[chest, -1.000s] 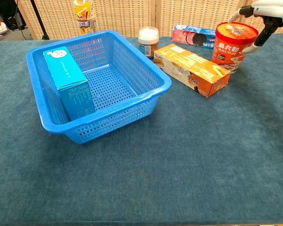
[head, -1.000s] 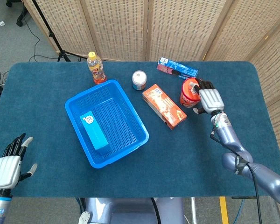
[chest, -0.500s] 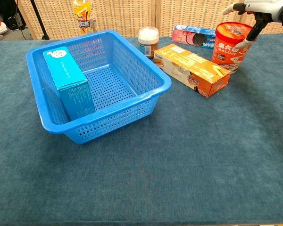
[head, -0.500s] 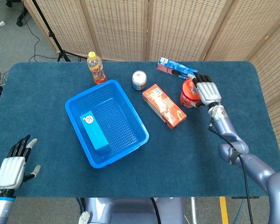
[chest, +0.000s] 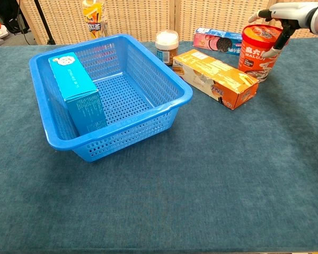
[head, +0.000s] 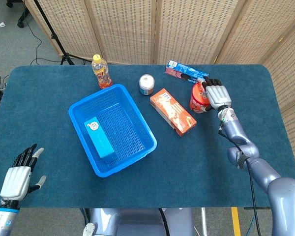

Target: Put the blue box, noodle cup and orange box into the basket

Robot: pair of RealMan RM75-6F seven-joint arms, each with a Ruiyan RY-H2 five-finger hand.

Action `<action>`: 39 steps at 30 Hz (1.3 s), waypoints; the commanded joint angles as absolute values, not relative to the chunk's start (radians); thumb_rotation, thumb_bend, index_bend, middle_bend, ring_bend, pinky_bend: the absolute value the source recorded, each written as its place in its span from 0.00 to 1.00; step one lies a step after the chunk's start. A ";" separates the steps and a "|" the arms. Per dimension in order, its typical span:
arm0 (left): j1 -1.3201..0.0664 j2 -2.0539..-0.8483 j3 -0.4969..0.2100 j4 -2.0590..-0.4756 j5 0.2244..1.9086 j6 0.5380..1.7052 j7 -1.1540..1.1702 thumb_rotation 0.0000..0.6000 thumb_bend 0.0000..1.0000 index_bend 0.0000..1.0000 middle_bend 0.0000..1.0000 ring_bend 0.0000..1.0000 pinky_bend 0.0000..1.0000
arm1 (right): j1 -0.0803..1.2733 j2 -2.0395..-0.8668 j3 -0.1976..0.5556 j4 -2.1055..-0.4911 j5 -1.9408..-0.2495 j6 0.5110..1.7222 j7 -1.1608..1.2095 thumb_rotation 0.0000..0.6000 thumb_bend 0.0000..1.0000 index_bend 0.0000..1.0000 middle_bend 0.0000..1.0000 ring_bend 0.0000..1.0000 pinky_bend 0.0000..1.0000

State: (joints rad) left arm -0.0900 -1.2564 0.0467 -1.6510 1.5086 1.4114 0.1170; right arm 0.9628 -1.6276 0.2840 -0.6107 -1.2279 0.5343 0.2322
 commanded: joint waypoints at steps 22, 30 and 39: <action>-0.095 -1.258 0.056 -1.659 1.525 1.392 0.101 1.00 0.30 0.08 0.00 0.00 0.13 | 0.963 -1.701 0.231 -0.459 -1.294 0.564 0.303 1.00 0.26 0.33 0.15 0.15 0.30; -0.093 -1.247 0.057 -1.672 1.543 1.406 0.085 1.00 0.30 0.08 0.00 0.00 0.13 | 0.928 -1.661 0.240 -0.543 -1.280 0.626 0.261 1.00 0.30 0.48 0.31 0.30 0.42; -0.091 -1.234 0.062 -1.689 1.565 1.416 0.063 1.00 0.30 0.08 0.00 0.00 0.13 | 0.860 -1.552 0.256 -0.757 -1.235 0.711 0.137 1.00 0.31 0.55 0.35 0.35 0.47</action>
